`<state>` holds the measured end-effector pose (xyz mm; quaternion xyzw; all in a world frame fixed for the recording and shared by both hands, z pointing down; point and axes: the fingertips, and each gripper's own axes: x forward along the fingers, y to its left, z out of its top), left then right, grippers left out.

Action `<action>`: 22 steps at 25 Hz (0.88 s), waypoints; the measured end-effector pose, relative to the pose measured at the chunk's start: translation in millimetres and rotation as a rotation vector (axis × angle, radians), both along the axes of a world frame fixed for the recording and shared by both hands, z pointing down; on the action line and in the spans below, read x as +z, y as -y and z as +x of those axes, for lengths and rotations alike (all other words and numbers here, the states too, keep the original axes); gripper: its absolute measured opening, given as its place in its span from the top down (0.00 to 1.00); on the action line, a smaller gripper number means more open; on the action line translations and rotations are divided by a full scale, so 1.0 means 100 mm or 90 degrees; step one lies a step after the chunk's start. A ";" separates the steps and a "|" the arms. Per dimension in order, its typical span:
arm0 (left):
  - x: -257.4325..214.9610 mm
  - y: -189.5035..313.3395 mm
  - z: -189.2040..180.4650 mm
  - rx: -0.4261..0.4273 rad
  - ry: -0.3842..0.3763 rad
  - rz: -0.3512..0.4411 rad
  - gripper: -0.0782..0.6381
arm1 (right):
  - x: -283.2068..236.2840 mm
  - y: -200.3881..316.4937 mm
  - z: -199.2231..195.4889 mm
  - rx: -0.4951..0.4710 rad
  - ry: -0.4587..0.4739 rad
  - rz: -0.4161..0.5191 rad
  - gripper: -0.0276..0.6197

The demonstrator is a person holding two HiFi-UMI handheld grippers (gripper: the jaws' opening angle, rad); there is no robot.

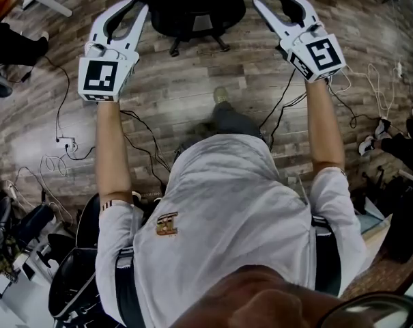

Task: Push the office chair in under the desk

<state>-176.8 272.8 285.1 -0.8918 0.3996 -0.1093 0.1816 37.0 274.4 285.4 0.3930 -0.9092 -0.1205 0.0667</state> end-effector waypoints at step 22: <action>0.91 1.65 0.01 -0.069 0.343 -0.097 0.44 | 0.91 1.82 1.03 0.017 -0.371 -0.046 0.58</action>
